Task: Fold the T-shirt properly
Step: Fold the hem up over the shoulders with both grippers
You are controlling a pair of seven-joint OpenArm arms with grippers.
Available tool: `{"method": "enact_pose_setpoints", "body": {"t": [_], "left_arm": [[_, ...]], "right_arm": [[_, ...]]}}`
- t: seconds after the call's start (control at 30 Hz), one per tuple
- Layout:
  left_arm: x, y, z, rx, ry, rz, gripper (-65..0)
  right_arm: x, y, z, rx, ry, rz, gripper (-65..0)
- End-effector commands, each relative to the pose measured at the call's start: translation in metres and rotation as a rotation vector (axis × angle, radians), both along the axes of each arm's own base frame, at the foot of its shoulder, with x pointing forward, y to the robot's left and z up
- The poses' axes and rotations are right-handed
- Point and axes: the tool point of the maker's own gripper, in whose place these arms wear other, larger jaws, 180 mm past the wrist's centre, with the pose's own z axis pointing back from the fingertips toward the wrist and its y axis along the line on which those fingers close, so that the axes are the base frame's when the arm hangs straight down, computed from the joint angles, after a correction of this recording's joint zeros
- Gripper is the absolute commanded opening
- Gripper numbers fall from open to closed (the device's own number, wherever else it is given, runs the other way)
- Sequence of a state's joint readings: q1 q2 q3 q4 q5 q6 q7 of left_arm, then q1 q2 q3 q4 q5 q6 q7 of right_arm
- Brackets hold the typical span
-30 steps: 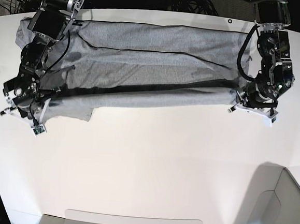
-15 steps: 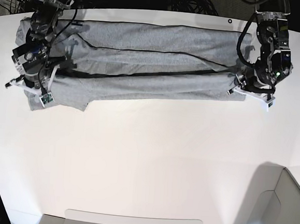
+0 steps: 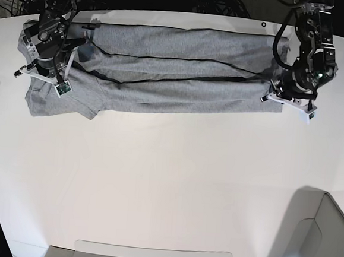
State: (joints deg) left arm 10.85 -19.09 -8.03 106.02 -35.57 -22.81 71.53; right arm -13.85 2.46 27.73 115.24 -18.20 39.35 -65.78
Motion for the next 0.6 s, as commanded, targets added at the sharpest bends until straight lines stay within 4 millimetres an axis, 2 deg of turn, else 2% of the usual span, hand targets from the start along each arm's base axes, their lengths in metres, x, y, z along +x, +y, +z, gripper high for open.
{"method": "enact_pose_setpoints", "body": {"t": [0.0, 0.2, 0.27, 0.57], "left_arm": [[0.007, 0.004, 0.010, 0.014, -0.037, -0.002, -65.0], [-0.005, 0.004, 0.002, 0.014, -0.008, 0.000, -65.0], [-0.006, 0.004, 0.002, 0.014, -0.007, 0.000, -65.0], [-0.010, 0.004, -0.002, 0.012, 0.007, 0.002, -65.0]], "right_arm": [[0.000, -0.009, 0.008, -0.034, -0.010, -0.008, -65.0], [-0.016, -0.040, 0.011, -0.071, 0.000, -0.117, -65.0], [-0.021, -0.044, 0.010, -0.093, 0.018, -0.126, -65.0], [-0.027, -0.030, -0.003, -0.048, 0.037, -0.132, -65.0]]}}
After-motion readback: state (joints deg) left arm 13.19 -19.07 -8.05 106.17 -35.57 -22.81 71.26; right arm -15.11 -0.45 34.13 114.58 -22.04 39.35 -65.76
